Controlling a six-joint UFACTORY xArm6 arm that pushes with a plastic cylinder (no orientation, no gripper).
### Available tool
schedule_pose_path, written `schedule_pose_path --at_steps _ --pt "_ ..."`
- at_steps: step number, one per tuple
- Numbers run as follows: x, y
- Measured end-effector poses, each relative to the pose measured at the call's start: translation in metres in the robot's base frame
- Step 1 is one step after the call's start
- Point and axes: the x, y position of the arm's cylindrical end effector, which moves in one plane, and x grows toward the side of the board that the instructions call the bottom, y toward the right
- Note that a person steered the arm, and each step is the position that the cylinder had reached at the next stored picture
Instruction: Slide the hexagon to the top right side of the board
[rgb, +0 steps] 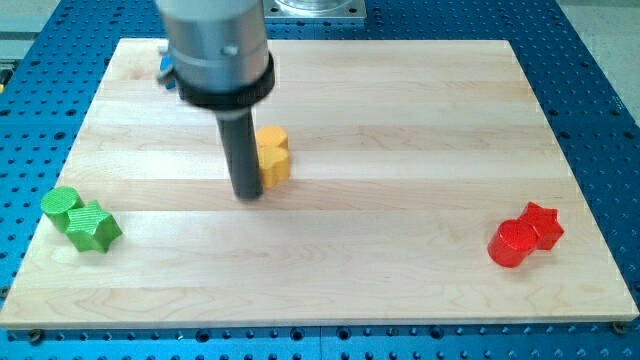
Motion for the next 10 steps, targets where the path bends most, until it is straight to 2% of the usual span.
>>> schedule_pose_path --at_steps 1,2,3,4,5,6,7,8,9,10 --pt "-0.074 0.006" --pt "-0.085 0.012" --pt "-0.058 -0.014" --pt "-0.082 0.028" --pt "-0.117 0.123" --pt "-0.113 0.064" --pt "-0.067 0.062" --pt "-0.063 0.072" --pt "-0.012 0.012" --pt "-0.029 0.071"
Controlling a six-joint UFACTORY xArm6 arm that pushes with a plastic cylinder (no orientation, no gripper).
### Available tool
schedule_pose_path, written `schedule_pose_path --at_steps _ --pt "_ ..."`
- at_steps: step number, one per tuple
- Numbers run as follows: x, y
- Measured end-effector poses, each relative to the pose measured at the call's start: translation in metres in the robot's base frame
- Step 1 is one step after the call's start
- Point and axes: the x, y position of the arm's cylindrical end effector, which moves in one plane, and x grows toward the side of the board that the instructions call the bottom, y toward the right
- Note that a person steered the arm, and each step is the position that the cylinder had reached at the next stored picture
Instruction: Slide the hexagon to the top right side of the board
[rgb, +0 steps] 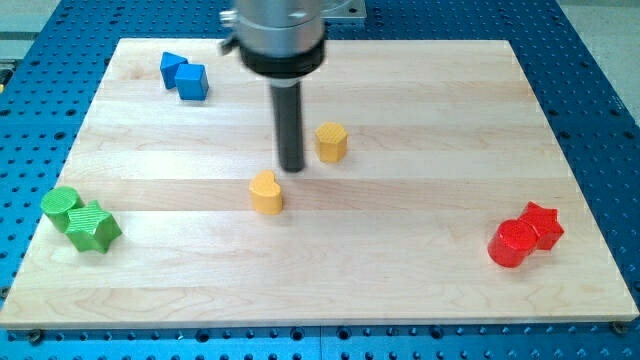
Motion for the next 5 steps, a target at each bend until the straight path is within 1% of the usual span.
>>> schedule_pose_path --at_steps 1,2,3,4,5 --pt "-0.049 0.080" --pt "-0.031 0.140" --pt "-0.058 0.175" --pt "-0.127 0.212" --pt "-0.128 0.225"
